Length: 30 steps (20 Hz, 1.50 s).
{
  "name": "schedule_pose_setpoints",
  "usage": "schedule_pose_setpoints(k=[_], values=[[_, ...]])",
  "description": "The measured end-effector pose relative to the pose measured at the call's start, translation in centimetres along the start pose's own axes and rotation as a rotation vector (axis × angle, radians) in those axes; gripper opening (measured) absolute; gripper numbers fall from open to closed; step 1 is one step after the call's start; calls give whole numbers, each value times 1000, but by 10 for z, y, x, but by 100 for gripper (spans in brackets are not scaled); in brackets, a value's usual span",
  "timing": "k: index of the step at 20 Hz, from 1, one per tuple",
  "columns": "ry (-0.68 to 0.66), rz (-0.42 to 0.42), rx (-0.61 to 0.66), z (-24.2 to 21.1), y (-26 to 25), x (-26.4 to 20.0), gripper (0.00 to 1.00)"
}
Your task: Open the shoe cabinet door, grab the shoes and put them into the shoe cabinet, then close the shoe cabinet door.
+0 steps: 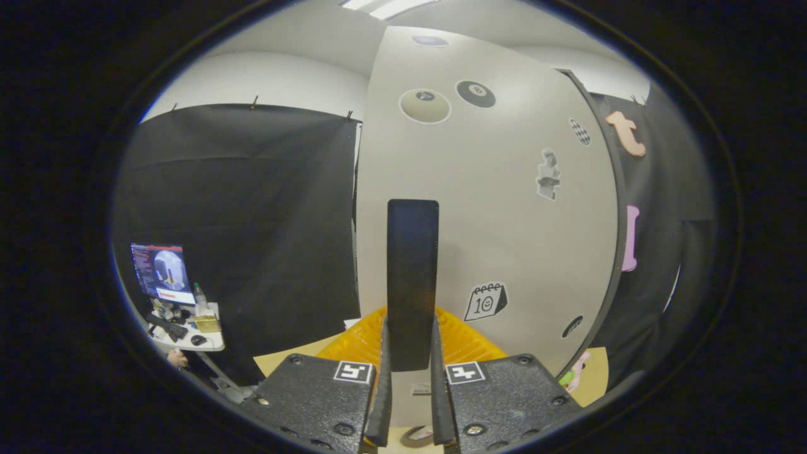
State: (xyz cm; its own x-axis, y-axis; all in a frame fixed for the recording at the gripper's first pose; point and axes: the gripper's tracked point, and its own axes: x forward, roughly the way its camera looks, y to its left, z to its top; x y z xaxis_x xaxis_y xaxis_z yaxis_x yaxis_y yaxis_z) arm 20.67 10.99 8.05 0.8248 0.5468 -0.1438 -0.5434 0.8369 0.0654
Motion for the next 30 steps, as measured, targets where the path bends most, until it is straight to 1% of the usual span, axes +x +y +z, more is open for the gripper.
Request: schedule_pose_setpoints(k=[4, 10, 15, 18, 22, 24, 26, 28, 29, 30], values=[[-16, 8, -20, 0, -3, -6, 29], [-40, 12, -14, 0, -7, -16, 29], [-59, -35, -41, 1, -16, -23, 29], [-67, -74, -21, 1, -21, -28, 29], [-73, -166, -37, 2, -40, -32, 28], [-76, -225, -10, 4, -49, -41, 28], [-73, -294, -8, 0, -62, -45, 28], [-88, -391, -30, 3, -79, -55, 28], [-97, -468, -56, 4, -93, -64, 28], [-132, -570, -82, 12, -109, -80, 26]])
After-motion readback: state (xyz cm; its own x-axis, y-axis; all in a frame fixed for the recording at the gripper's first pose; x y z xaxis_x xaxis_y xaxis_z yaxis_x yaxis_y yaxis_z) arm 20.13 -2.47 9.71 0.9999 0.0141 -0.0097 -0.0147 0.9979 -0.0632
